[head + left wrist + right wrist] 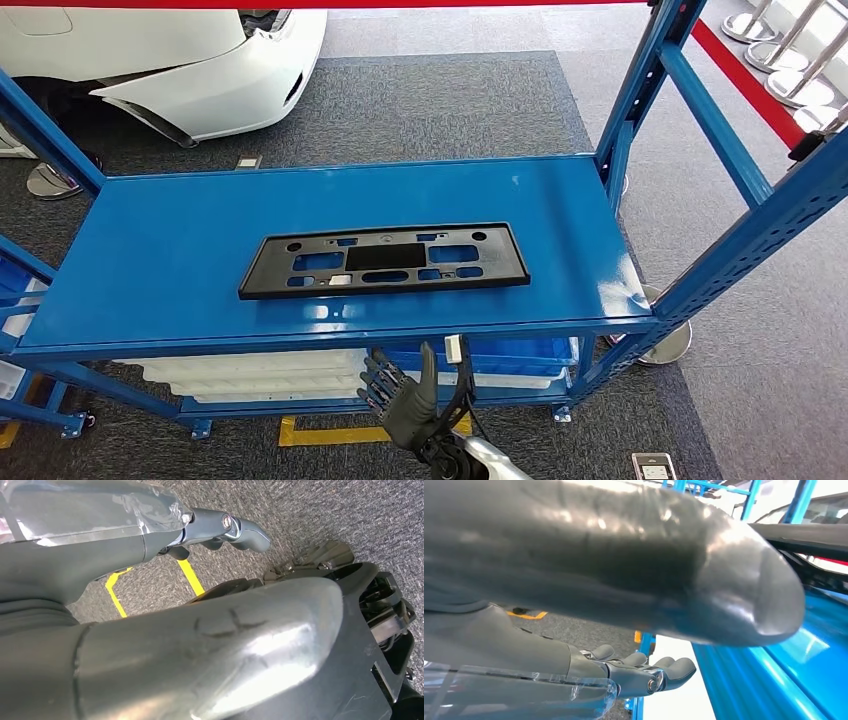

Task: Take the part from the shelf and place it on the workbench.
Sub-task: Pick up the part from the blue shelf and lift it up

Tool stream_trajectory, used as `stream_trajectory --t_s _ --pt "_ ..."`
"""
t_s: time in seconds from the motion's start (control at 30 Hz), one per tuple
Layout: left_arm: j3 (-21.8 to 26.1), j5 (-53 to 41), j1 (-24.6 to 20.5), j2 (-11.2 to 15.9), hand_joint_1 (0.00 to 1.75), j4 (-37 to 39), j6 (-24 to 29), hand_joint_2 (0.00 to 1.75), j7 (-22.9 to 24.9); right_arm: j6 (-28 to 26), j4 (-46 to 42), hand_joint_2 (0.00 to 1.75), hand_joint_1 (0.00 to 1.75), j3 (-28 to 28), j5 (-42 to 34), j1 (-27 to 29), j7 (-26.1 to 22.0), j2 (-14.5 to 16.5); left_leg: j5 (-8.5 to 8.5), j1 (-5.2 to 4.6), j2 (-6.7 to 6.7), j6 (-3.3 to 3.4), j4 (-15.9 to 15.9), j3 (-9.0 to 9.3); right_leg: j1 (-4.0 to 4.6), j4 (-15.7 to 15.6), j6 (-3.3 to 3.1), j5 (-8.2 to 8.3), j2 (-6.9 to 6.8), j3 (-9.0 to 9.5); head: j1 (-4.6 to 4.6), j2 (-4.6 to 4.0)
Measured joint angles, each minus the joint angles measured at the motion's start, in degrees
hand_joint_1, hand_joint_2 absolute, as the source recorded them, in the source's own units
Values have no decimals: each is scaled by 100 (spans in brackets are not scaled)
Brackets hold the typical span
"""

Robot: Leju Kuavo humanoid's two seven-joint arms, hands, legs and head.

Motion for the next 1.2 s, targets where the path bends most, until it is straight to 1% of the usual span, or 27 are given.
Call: stream_trajectory --t_s 0.23,0.6,0.67,0.83,1.2 --pt "-4 -5 0 0 0 0 0 0 -1 131 0 0 0 132 -145 -68 131 23 0 0 0 0 0 0 0 0 0 0 0 0 -1 0" --pt "-7 -20 -2 0 0 0 0 0 -17 546 95 0 0 470 -869 -229 548 130 0 1 0 0 0 -1 1 0 0 0 0 0 -2 0" --pt "-7 -18 -2 0 0 0 0 0 -17 627 127 0 0 532 -898 -279 509 166 0 1 0 0 0 -1 1 0 0 0 1 0 -1 0" --pt "-7 -3 -1 0 0 0 2 0 -20 617 115 0 0 632 -643 -433 134 244 1 1 0 -1 0 0 1 0 -2 2 1 0 -2 0" --pt "-7 -2 -1 0 0 0 2 0 -32 627 -104 0 0 633 -675 -517 102 252 2 1 0 -1 1 0 1 0 -2 3 1 0 -2 0"
